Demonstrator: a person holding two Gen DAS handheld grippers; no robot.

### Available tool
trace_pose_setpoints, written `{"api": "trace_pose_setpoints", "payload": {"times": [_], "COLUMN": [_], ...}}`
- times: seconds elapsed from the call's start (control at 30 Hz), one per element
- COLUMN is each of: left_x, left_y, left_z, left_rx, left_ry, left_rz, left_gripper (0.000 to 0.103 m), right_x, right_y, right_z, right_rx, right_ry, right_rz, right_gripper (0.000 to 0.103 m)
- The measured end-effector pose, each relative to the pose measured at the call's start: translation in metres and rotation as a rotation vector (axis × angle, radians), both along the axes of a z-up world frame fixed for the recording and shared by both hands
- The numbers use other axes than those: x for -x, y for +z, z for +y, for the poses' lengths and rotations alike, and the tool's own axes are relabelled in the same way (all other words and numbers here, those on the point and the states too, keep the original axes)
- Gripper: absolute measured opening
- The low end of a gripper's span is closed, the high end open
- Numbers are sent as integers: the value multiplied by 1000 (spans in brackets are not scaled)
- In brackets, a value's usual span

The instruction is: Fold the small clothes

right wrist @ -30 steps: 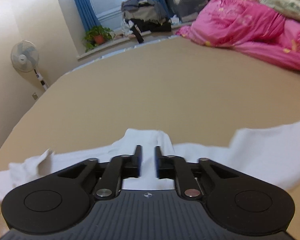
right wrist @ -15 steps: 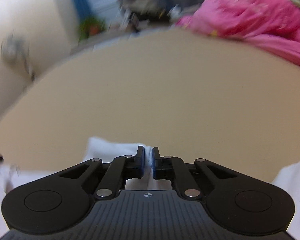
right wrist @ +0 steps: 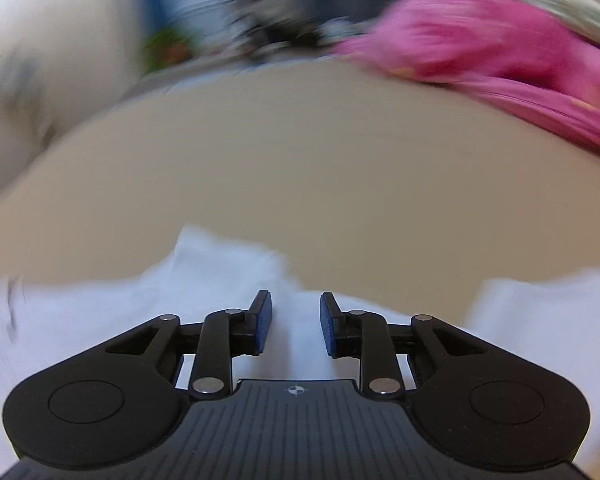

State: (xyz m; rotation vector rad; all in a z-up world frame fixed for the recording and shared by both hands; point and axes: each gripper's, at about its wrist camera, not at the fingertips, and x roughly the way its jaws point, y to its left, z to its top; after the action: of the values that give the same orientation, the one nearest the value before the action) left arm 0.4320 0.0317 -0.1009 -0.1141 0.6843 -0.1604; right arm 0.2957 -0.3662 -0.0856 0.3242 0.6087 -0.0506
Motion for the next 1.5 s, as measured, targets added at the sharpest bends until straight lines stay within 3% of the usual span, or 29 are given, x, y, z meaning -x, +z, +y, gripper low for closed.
{"api": "trace_pose_setpoints", "payload": {"times": [0.1,0.2,0.3,0.33,0.37,0.43,0.47,0.5,0.57,0.63,0.7,0.77,0.87,0.97,1.07,1.2,1.27,1.37,1.5], "left_x": [68,144,234,256,282,314,319,318,315,308,299,298,303,302,303,290,287,286,285], "left_y": [45,64,60,54,42,19,6,0,-2,-7,-19,-38,-46,-47,-46,-46,-46,-46,-46], "left_z": [-10,-14,-1,1,2,11,12,12,7,8,6,-3,-17,-14,-15,-18,-18,-19,-21], "left_rx": [-73,-176,-207,-211,-222,-227,-250,-261,-268,-209,-128,-174,-290,-242,-237,-256,-251,-255,-266], "left_ry": [-65,-109,-136,-133,-123,-74,-43,-18,-14,-46,-92,-122,-186,-174,-179,-192,-193,-195,-197], "left_rz": [-73,-59,-14,-1,-2,23,108,130,85,90,173,240,200,217,215,201,202,202,204], "left_gripper": [33,45,49,49,49,49,48,45,45,45,45,45,46,46,46,48,48,48,48], "right_x": [50,96,129,138,147,163,172,180,191,201,206,200,175,158,142,130,127,141,140], "right_y": [23,24,9,3,-2,-13,-22,-31,-49,-61,-72,-81,-90,-99,-109,-110,-107,-99,-109], "right_z": [-23,-73,-137,-152,-168,-198,-214,-229,-261,-285,-303,-318,-342,-358,-378,-385,-384,-374,-377], "right_rx": [28,10,-160,-190,-198,-173,-177,-191,-240,-303,-352,-396,-460,-521,-584,-572,-544,-474,-513], "right_ry": [23,-101,-295,-339,-385,-475,-515,-550,-625,-681,-692,-694,-683,-714,-757,-769,-775,-863,-929], "right_rz": [-15,-15,4,-6,-19,-46,-56,-60,-64,-96,-139,-170,-206,-236,-274,-289,-301,-399,-277], "right_gripper": [38,40,34,20,14,14,14,14,14,14,15,18,19,23,20,20,1,1,3]}}
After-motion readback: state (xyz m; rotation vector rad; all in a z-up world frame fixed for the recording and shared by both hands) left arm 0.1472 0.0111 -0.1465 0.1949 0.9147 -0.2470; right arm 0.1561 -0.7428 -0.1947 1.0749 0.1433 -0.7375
